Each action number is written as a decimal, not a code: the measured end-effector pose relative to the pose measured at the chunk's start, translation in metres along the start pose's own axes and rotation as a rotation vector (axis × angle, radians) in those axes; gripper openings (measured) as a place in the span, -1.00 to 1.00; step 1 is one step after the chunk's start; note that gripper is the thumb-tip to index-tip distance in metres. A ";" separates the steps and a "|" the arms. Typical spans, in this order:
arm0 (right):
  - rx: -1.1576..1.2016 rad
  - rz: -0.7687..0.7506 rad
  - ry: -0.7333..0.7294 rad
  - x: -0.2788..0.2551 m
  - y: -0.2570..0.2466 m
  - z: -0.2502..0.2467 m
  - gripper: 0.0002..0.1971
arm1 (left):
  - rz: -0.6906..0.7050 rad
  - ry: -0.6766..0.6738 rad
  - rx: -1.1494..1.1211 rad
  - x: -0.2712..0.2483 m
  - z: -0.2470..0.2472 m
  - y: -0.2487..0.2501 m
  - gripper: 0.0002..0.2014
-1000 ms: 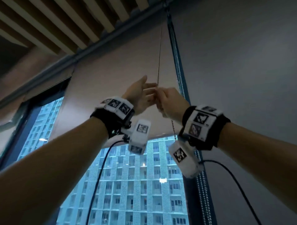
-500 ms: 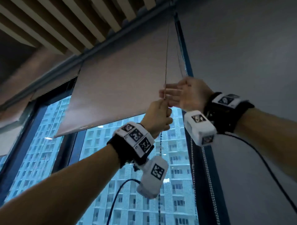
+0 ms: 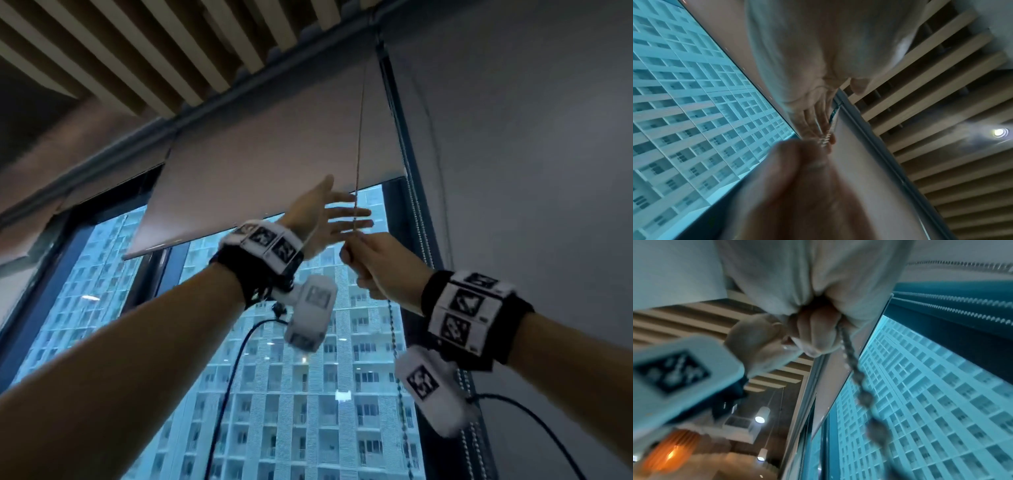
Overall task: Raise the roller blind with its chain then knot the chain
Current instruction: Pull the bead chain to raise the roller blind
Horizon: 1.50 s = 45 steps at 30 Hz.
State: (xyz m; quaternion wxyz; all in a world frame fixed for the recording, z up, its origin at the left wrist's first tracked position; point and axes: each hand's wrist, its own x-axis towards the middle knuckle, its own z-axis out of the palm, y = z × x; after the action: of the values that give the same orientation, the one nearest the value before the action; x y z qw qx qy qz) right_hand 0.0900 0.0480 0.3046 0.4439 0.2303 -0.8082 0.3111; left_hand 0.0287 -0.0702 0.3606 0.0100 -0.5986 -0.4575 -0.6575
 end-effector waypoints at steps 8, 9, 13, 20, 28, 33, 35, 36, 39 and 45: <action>0.108 0.350 -0.533 -0.036 0.019 -0.018 -0.80 | 0.108 0.073 0.146 0.013 0.031 -0.014 -0.65; 0.221 0.375 -0.469 -0.031 0.019 -0.024 -0.79 | 0.164 0.103 0.224 0.009 0.032 -0.020 -0.66; 0.652 0.260 -0.060 0.013 0.000 -0.053 -0.69 | 0.315 0.151 0.462 -0.009 0.045 -0.045 -0.70; 0.508 0.102 0.228 0.059 -0.026 -0.039 -0.61 | 0.235 -0.133 0.278 -0.042 0.041 -0.082 -0.76; -0.052 -0.052 0.099 0.013 0.003 0.003 -0.55 | 0.022 0.064 -0.058 -0.006 -0.004 -0.050 -0.52; -0.287 -0.057 -0.082 -0.008 0.002 -0.001 -0.57 | 0.048 0.044 -0.169 0.012 0.008 -0.007 -0.55; -0.329 -0.024 -0.165 -0.015 0.000 -0.005 -0.55 | 0.047 0.061 -0.167 0.015 0.014 0.002 -0.61; -0.346 0.003 -0.213 -0.018 0.000 -0.007 -0.54 | 0.037 0.062 -0.146 0.016 0.017 0.003 -0.66; -0.334 0.090 -0.327 -0.025 0.004 -0.009 -0.62 | 0.076 0.062 -0.038 0.013 0.025 -0.004 -0.72; 0.258 0.236 -0.194 0.000 0.013 -0.022 -0.70 | 0.268 0.114 0.240 -0.010 0.041 -0.049 -0.73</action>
State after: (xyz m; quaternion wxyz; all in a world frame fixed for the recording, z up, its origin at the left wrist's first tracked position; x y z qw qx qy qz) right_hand 0.0935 0.0726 0.3097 0.2914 0.2175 -0.8221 0.4382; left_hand 0.0357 -0.0224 0.3179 0.1946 -0.6103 -0.4477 -0.6239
